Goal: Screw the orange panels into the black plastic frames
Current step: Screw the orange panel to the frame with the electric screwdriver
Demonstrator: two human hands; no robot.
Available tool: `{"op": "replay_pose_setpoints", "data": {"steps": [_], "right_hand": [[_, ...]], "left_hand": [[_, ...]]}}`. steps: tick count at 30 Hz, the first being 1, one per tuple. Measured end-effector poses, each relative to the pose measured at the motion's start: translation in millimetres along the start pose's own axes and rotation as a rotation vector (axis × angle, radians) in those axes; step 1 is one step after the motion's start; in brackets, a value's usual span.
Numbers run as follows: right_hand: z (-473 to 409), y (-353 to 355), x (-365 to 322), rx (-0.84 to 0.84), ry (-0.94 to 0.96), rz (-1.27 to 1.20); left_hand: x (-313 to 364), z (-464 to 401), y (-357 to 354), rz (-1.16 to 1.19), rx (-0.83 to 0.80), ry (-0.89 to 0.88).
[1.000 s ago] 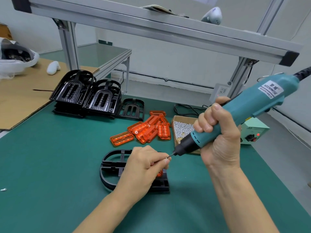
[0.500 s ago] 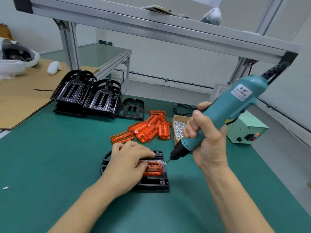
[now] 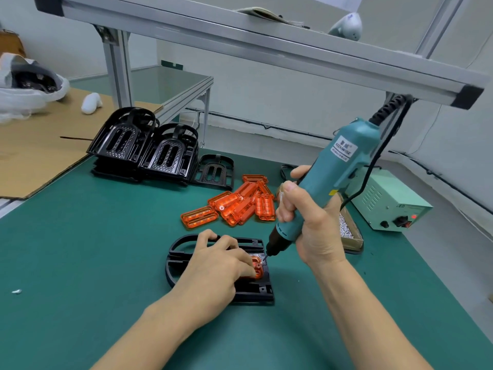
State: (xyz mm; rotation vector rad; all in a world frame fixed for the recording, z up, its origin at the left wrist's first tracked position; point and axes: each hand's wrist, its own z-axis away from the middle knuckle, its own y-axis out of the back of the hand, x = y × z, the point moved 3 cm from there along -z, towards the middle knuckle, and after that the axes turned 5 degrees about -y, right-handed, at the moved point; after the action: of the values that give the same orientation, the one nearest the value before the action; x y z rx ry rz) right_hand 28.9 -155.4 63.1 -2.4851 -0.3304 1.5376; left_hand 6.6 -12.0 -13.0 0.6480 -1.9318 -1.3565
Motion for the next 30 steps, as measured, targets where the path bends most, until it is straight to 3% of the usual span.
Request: {"op": "replay_pose_setpoints", "data": {"steps": [12,21,30], "right_hand": [[-3.1,0.0,11.4,-0.035,-0.022,0.049],[-8.6,-10.4,16.6,-0.208,-0.062,0.115],[-5.9,0.3,17.3,-0.113,-0.053,0.062]], "left_hand": [[0.8,0.8,0.4,0.007,-0.009,0.008],[2.3,-1.5,2.5,0.023,-0.029,0.015],[1.2,-1.5,1.1,0.051,-0.027,0.033]]}}
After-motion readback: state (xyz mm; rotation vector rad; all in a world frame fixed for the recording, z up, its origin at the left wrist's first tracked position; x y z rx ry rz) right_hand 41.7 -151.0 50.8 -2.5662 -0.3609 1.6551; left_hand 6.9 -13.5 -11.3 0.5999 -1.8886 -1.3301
